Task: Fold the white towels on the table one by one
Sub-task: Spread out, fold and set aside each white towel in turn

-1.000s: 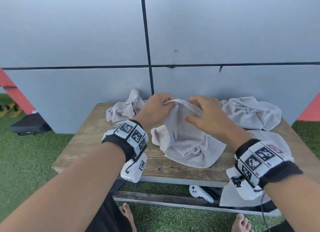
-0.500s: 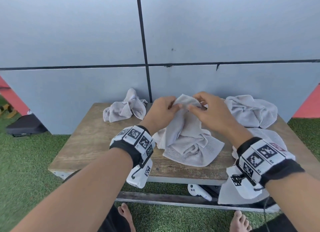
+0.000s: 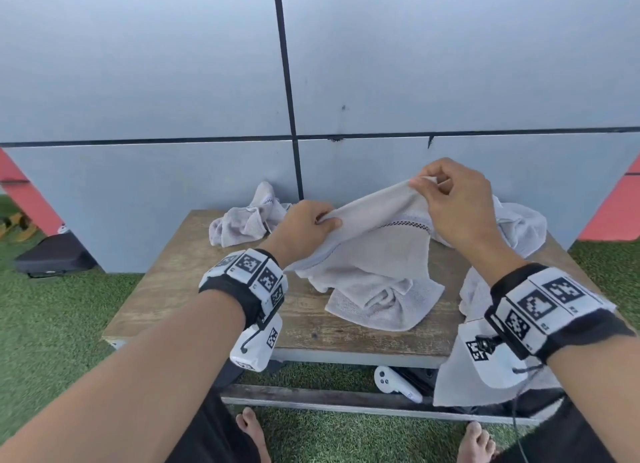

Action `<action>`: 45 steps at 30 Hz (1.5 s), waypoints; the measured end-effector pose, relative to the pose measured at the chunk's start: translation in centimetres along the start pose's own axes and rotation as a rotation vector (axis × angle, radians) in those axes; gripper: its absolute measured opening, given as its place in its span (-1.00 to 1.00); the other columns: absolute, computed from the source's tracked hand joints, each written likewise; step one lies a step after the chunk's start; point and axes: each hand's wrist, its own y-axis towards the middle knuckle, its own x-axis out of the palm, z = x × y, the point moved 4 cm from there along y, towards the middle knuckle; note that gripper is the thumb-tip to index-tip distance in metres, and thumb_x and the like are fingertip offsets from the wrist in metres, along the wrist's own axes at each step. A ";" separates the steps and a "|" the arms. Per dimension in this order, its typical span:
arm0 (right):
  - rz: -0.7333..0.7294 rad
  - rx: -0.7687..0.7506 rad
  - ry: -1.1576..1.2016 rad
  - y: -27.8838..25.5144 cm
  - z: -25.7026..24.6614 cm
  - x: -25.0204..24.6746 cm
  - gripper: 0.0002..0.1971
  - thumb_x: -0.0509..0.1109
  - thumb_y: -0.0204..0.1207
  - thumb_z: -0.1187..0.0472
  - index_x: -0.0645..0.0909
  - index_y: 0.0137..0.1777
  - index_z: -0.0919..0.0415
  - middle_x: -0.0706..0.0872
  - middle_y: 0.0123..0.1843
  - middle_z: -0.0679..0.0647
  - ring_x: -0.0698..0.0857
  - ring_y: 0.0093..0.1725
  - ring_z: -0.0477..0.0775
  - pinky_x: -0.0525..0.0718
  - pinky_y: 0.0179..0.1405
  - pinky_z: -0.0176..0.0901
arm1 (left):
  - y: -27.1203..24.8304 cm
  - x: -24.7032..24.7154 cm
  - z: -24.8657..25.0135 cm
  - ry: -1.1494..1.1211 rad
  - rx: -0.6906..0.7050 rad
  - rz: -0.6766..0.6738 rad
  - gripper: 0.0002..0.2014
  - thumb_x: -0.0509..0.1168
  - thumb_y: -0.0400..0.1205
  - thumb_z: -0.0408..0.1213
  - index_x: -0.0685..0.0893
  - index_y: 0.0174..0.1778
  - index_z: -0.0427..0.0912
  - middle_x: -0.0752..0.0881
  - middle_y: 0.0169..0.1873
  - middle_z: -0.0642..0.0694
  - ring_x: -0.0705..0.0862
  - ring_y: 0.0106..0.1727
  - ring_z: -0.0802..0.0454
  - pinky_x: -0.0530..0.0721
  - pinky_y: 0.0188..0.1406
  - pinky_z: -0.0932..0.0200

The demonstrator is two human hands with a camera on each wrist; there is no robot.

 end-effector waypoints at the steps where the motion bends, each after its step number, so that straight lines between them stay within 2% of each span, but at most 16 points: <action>1: 0.013 0.009 -0.008 0.1 0.1 -0.7 -0.92 0.52 0.57 0.17 0.74 -0.11 0.16 0.63 -0.37 -0.19 0.56 -0.46 -0.26 0.44 -0.36 -0.54 | -0.4 -0.7 -0.3 0.008 -0.013 0.011 -0.63 0.30 0.71 -0.29 0.39 -0.42 -0.19 0.34 -0.55 0.00 0.28 -0.50 0.12 0.23 -0.48 0.26; 5: 0.023 0.045 -0.025 0.3 0.7 -2.9 -0.95 0.57 0.52 0.21 0.77 -0.12 0.16 0.68 -0.32 -0.05 0.58 -0.47 -0.33 0.45 -0.39 -0.60 | -1.5 -4.0 -1.4 0.023 -0.082 0.080 -0.70 0.30 0.72 -0.30 0.54 -0.33 -0.33 0.39 -0.53 -0.02 0.32 -0.51 0.09 0.32 -0.59 0.37; 10: 0.045 0.050 -0.064 0.2 0.6 -5.8 -0.92 0.51 0.54 0.35 0.81 -0.07 0.18 0.78 -0.17 0.06 0.62 -0.37 -0.41 0.53 -0.29 -0.62 | -2.9 -8.2 -0.4 -0.015 -0.046 0.244 -0.77 0.33 0.71 -0.21 0.66 -0.22 -0.26 0.54 -0.46 -0.02 0.45 -0.43 0.11 0.38 -0.51 0.44; 13: 0.036 0.054 -0.079 -0.4 -0.2 -6.9 -0.93 0.50 0.57 0.31 0.81 -0.05 0.18 0.80 -0.13 0.13 0.63 -0.31 -0.19 0.53 -0.28 -0.56 | -4.2 -9.6 0.5 -0.051 -0.036 0.280 -0.76 0.31 0.73 -0.14 0.70 -0.16 -0.21 0.56 -0.46 0.00 0.48 -0.44 0.15 0.41 -0.47 0.40; 17: -0.184 0.145 -0.169 -1.9 0.8 -6.2 -0.93 0.54 0.56 0.19 0.77 -0.11 0.17 0.79 -0.15 0.23 0.66 -0.22 0.13 0.61 -0.08 -0.08 | -5.8 -8.0 0.2 -0.119 -0.114 0.028 -0.71 0.33 0.73 -0.13 0.64 -0.31 -0.13 0.56 -0.44 -0.01 0.53 -0.40 0.11 0.53 -0.38 0.26; 19: -0.388 0.176 -0.274 -3.1 1.9 -4.8 -0.94 0.54 0.55 0.20 0.75 -0.14 0.14 0.77 -0.13 0.25 0.64 -0.21 0.14 0.54 -0.12 -0.08 | -6.7 -5.7 -1.0 -0.055 -0.152 -0.154 -0.64 0.34 0.72 -0.14 0.55 -0.41 -0.09 0.49 -0.51 0.02 0.49 -0.49 0.17 0.50 -0.41 0.31; 22: -0.634 0.244 -0.433 -5.0 4.4 -2.3 -0.94 0.52 0.55 0.28 0.77 -0.14 0.13 0.74 -0.20 0.13 0.66 -0.15 0.13 0.53 -0.14 -0.14 | -7.4 -1.6 -3.1 0.034 -0.196 -0.368 -0.68 0.36 0.70 -0.10 0.65 -0.30 -0.21 0.64 -0.40 -0.20 0.68 -0.36 -0.11 0.75 -0.24 0.01; 23: -0.659 0.272 -0.451 -5.5 5.5 -1.6 -0.91 0.50 0.55 0.31 0.78 -0.15 0.13 0.73 -0.27 0.06 0.66 -0.19 0.10 0.55 -0.17 -0.16 | -7.4 -0.4 -3.7 0.053 -0.203 -0.396 -0.70 0.36 0.70 -0.11 0.66 -0.32 -0.16 0.65 -0.40 -0.18 0.68 -0.35 -0.14 0.75 -0.21 -0.02; 25: -0.648 0.304 -0.472 -5.9 7.2 -0.2 -0.86 0.47 0.54 0.35 0.81 -0.16 0.13 0.73 -0.32 0.02 0.67 -0.22 0.08 0.55 -0.24 -0.20 | -7.0 1.4 -4.6 0.063 -0.212 -0.388 -0.66 0.37 0.70 -0.17 0.59 -0.43 -0.02 0.55 -0.51 0.02 0.54 -0.46 0.06 0.58 -0.38 0.15; 28: -0.610 0.298 -0.485 -6.0 8.9 1.6 -0.89 0.47 0.55 0.33 0.82 -0.14 0.19 0.79 -0.20 0.10 0.70 -0.11 0.11 0.51 -0.13 -0.20 | -5.9 3.8 -5.3 0.059 -0.224 -0.360 -0.77 0.37 0.69 -0.18 0.74 -0.27 -0.15 0.61 -0.48 0.05 0.48 -0.47 0.21 0.40 -0.47 0.34; 33: -0.616 0.292 -0.440 -5.4 11.4 3.9 -0.92 0.55 0.53 0.18 0.83 -0.02 0.14 0.83 0.04 0.07 0.72 0.10 0.10 0.56 0.06 -0.14 | -3.1 7.7 -6.6 -0.005 -0.255 -0.417 -0.86 0.40 0.65 -0.14 0.82 -0.20 0.03 0.79 -0.04 -0.13 0.72 -0.02 -0.08 0.70 0.06 0.00; 36: -0.711 0.329 -0.458 -5.4 12.8 5.2 -0.95 0.56 0.53 0.10 0.81 -0.05 0.02 0.77 0.20 0.06 0.69 0.25 0.13 0.55 0.16 -0.11 | -1.8 10.0 -6.7 0.103 -0.277 -0.448 -0.83 0.40 0.65 -0.07 0.84 0.07 0.04 0.54 0.46 -0.06 0.41 0.50 -0.13 0.39 0.51 -0.13; 38: -0.822 0.353 -0.456 -5.8 13.8 6.2 -0.94 0.56 0.53 0.10 0.77 -0.15 -0.07 0.76 0.22 0.07 0.68 0.20 0.14 0.57 0.14 -0.11 | -1.3 11.2 -6.7 0.198 -0.268 -0.507 -0.83 0.42 0.62 0.00 0.82 0.10 0.17 0.30 0.65 0.06 0.14 0.67 -0.13 0.15 0.63 -0.27; 40: -0.923 0.350 -0.439 -6.4 14.4 7.3 -0.90 0.55 0.54 0.12 0.75 -0.19 -0.10 0.78 0.16 0.06 0.70 0.14 0.11 0.63 0.15 -0.08 | -0.7 12.5 -6.5 0.221 -0.227 -0.602 -0.87 0.42 0.61 0.03 0.81 0.05 0.25 0.26 0.66 0.10 0.13 0.67 -0.14 0.14 0.60 -0.30; 42: -0.993 0.279 -0.438 -6.7 14.4 8.3 -0.89 0.50 0.57 0.16 0.77 -0.19 0.03 0.80 0.04 0.08 0.71 0.04 0.12 0.65 0.05 -0.09 | 0.1 13.5 -6.4 0.180 -0.166 -0.671 -0.93 0.43 0.59 0.01 0.79 -0.13 0.34 0.42 0.54 0.05 0.38 0.53 -0.14 0.39 0.44 -0.19; 45: -1.016 0.204 -0.409 -6.7 13.9 9.6 -0.83 0.43 0.54 0.26 0.77 -0.21 0.33 0.79 -0.15 0.27 0.70 -0.08 0.30 0.66 -0.12 0.04 | 1.2 14.4 -6.3 0.164 -0.059 -0.671 -0.90 0.45 0.59 -0.12 0.88 -0.09 0.02 0.69 0.04 -0.08 0.60 -0.05 0.01 0.47 -0.12 0.15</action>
